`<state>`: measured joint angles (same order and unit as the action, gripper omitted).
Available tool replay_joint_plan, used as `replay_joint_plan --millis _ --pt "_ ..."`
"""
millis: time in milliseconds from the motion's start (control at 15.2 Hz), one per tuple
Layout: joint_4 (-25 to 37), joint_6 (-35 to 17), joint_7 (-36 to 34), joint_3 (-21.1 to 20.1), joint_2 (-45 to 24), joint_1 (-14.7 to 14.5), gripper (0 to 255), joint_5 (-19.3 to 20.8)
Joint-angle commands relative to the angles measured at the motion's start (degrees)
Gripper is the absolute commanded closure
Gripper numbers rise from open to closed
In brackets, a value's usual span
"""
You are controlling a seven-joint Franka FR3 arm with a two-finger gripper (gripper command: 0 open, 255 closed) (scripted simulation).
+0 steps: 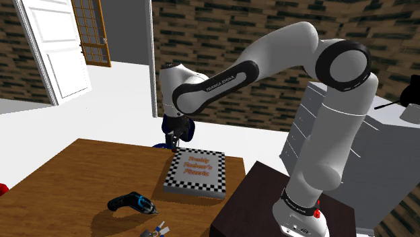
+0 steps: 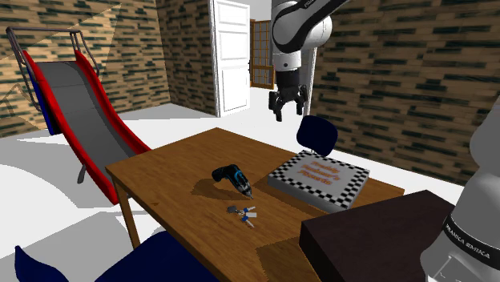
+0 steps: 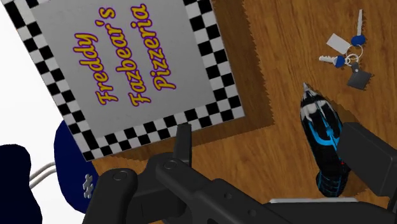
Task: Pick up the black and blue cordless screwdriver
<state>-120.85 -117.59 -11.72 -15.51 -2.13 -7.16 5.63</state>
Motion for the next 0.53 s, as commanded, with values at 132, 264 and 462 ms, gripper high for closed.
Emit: replay_joint_plan --millis 132,264,462 --pt "5.87 -1.76 -1.89 -1.23 -9.18 -2.12 0 4.29" --pt "9.10 -2.05 -2.61 -1.53 -13.55 -3.38 0 6.41" --pt "14.38 -2.06 -3.41 -1.61 -20.10 -5.60 0 9.44"
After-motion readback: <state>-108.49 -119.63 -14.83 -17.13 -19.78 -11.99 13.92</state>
